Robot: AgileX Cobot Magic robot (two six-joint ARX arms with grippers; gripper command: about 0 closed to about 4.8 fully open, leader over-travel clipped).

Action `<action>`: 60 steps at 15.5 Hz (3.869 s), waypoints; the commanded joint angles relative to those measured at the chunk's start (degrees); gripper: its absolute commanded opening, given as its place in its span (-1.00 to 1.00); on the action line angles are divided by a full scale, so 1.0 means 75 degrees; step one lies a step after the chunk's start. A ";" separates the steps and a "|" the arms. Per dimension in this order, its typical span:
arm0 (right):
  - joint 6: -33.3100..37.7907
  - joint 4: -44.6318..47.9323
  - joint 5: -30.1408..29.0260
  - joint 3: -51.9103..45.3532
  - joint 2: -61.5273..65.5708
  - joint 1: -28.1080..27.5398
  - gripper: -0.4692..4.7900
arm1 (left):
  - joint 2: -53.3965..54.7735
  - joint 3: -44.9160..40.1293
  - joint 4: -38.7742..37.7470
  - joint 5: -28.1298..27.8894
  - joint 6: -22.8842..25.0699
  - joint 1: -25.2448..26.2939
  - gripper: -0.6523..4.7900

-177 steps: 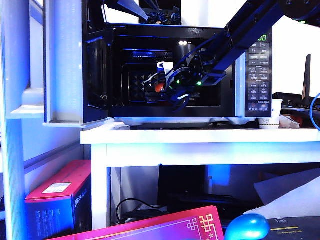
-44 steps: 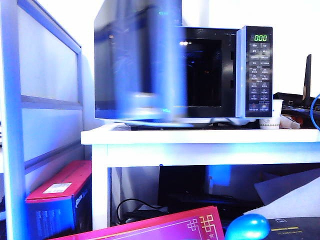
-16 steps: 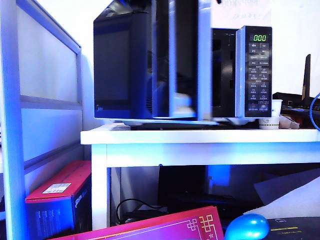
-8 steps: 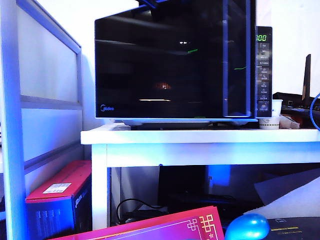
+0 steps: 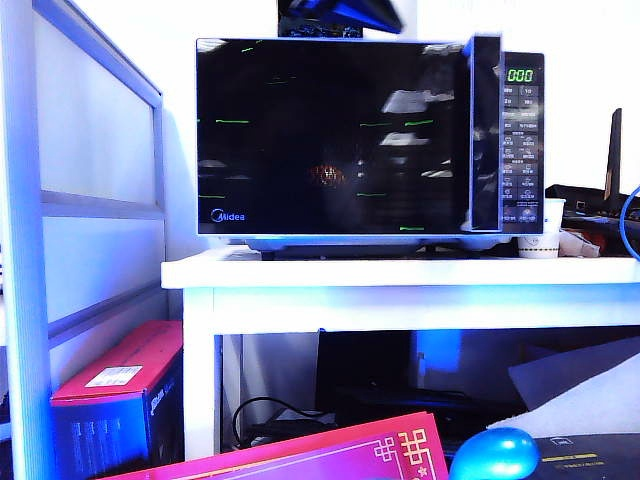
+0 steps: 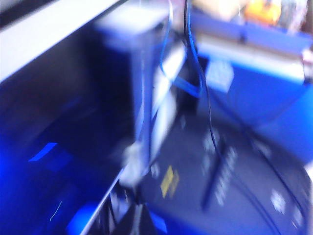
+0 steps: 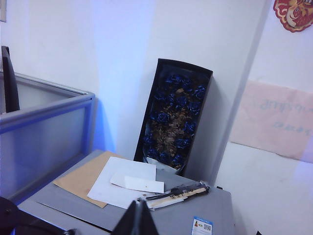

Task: Open the microwave door, place the orange inside the microwave, then close the microwave door.

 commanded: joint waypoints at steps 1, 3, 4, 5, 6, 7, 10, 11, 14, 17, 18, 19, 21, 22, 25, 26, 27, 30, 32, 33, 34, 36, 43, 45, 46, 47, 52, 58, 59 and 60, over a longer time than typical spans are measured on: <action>-0.0017 0.0131 -0.0029 0.0029 -0.0023 0.0012 -0.79 | 0.0367 0.0029 0.1300 -0.0017 0.0000 -0.0184 -0.70; -0.0017 0.0128 -0.0032 0.0029 -0.0026 0.0012 -0.79 | 0.0688 0.0029 0.1888 -0.0283 -0.0032 -0.0294 -0.70; -0.0020 0.0125 -0.0029 0.0029 -0.0026 0.0012 -0.79 | 0.0816 0.0029 0.2025 -0.0367 -0.0055 -0.0326 -0.70; -0.0020 0.0125 -0.0029 0.0029 -0.0026 0.0012 -0.79 | 0.0912 0.0029 0.2110 -0.0364 -0.0058 -0.0329 -0.70; -0.0020 0.0125 -0.0029 0.0029 -0.0026 0.0012 -0.79 | 0.1000 0.0029 0.2235 -0.0364 -0.0058 -0.0338 -0.70; -0.0020 0.0125 -0.0026 0.0029 -0.0026 0.0012 -0.79 | 0.1040 0.0029 0.2372 -0.0373 -0.0055 -0.0344 -0.70; -0.0020 0.0128 -0.0029 0.0029 -0.0020 0.0012 -0.79 | 0.1102 0.0029 0.2981 -0.0446 -0.0064 -0.0388 -0.70; -0.0020 0.0128 -0.0029 0.0029 -0.0009 0.0012 -0.79 | 0.1151 0.0029 0.3287 -0.0653 -0.0163 -0.0420 -0.70; -0.0020 0.0125 -0.0044 0.0026 -0.0006 0.0012 -0.79 | 0.1376 0.0029 0.4106 -0.1139 -0.0554 -0.0434 -0.70; -0.0017 0.0125 -0.0058 0.0026 -0.0009 0.0012 -0.79 | 0.1693 0.0029 0.4645 -0.1533 -0.0606 -0.0539 -0.70; -0.0017 0.0128 -0.0064 0.0026 -0.0006 0.0012 -0.79 | 0.1784 0.0029 0.4791 -0.1856 -0.0603 -0.0600 -0.70; -0.0017 0.0128 -0.0087 0.0026 -0.0006 0.0012 -0.79 | 0.1888 0.0029 0.4934 -0.2439 -0.0606 -0.0664 -0.70; -0.0017 0.0134 -0.0198 0.0026 -0.0003 0.0012 -0.79 | 0.2055 0.0029 0.5319 -0.3544 -0.0606 -0.0726 -0.70; -0.0017 0.0122 -0.0198 0.0026 -0.0003 0.0012 -0.79 | 0.2168 0.0029 0.5662 -0.3937 -0.0609 -0.0764 -0.70; -0.0017 0.0125 -0.0198 0.0026 0.0012 0.0012 -0.79 | 0.2334 0.0029 0.6100 -0.4666 -0.0632 -0.0761 -0.70; -0.0020 0.0128 -0.0198 0.0026 0.0012 0.0012 -0.79 | 0.2340 0.0029 0.6097 -0.4838 -0.0632 -0.0729 -0.70; -0.0017 0.0131 -0.0198 0.0026 0.0020 0.0012 -0.79 | 0.2352 0.0029 0.6097 -0.5033 -0.0629 -0.0708 -0.70; -0.0017 0.0125 -0.0201 0.0023 0.0035 0.0012 -0.79 | 0.2355 0.0032 0.6102 -0.5435 -0.0629 -0.0699 -0.70; -0.0020 0.0137 -0.0198 0.0026 0.0064 0.0012 -0.79 | 0.2206 0.0032 0.5890 -0.5062 -0.0597 -0.0731 -0.70; -0.0026 0.0157 -0.0198 0.0029 0.0061 0.0012 -0.79 | 0.1958 0.0029 0.5569 -0.4963 -0.0600 -0.0807 -0.70; -0.0029 0.0187 -0.0195 0.0035 0.0003 0.0012 -0.79 | 0.1419 0.0032 0.4957 -0.4846 -0.0603 -0.0871 -0.70; -0.0038 0.0201 -0.0192 0.0035 -0.0146 0.0012 -0.79 | 0.0431 0.0029 0.4028 -0.4398 -0.0603 -0.0947 -0.70; 0.0038 0.0254 -0.0189 0.0035 -0.0653 0.0012 -0.79 | -0.4482 0.0029 0.0478 -0.3701 -0.0638 -0.0947 -0.70; 0.0417 -0.0067 -0.0256 0.0032 -0.1183 0.0012 -0.79 | -0.5814 0.0029 0.0236 -0.3707 -0.0644 -0.0947 -0.70; 0.0565 -0.0472 -0.0254 0.0032 -0.1492 0.0012 -0.79 | -0.6505 0.0029 -0.0017 -0.3722 -0.0691 -0.0947 -0.70; 0.0565 -0.0988 -0.0254 0.0029 -0.1865 0.0012 -0.79 | -0.7029 0.0029 -0.0391 -0.3762 -0.0685 -0.0947 -0.70; 0.0443 -0.2667 -0.0256 0.0023 -0.3488 0.0009 -0.82 | -0.9025 0.0032 -0.3858 -0.3800 -0.0525 -0.0944 -0.70; 0.0332 -0.3130 -0.0629 -0.2617 -0.5103 0.0000 -0.82 | -1.0360 -0.0449 -0.6254 -0.3908 -0.0857 -0.0930 -0.72; 0.0452 -0.2323 -0.0807 -0.3666 -0.5482 -0.0003 -0.82 | -1.0550 -0.0664 -0.6254 -0.3946 -0.0973 -0.0930 -0.72; 0.0705 -0.0973 -0.0988 -0.5435 -0.6082 0.0000 -0.82 | -1.0698 -0.1020 -0.6254 -0.4103 -0.1003 -0.0933 -0.72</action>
